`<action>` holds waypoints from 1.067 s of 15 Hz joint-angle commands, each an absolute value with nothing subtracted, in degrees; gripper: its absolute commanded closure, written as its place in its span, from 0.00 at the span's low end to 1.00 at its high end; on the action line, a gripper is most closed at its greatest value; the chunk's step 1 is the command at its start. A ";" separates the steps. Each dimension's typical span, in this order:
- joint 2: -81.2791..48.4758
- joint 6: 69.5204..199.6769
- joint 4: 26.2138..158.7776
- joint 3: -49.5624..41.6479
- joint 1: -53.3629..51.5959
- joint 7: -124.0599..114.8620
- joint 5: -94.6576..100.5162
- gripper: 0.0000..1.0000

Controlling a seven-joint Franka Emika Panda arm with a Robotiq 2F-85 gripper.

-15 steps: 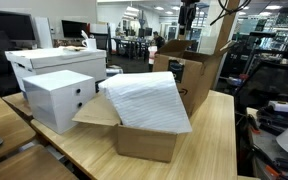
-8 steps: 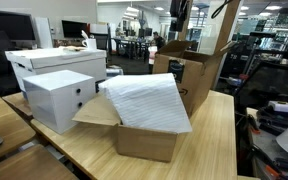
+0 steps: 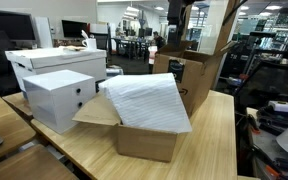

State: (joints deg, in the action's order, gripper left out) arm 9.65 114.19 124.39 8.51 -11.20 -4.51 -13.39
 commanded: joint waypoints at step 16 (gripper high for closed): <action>-2.13 130.67 123.02 16.09 -16.47 -3.88 -16.43 0.85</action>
State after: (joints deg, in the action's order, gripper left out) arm -1.01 129.08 123.85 15.68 -16.26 -4.51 -17.61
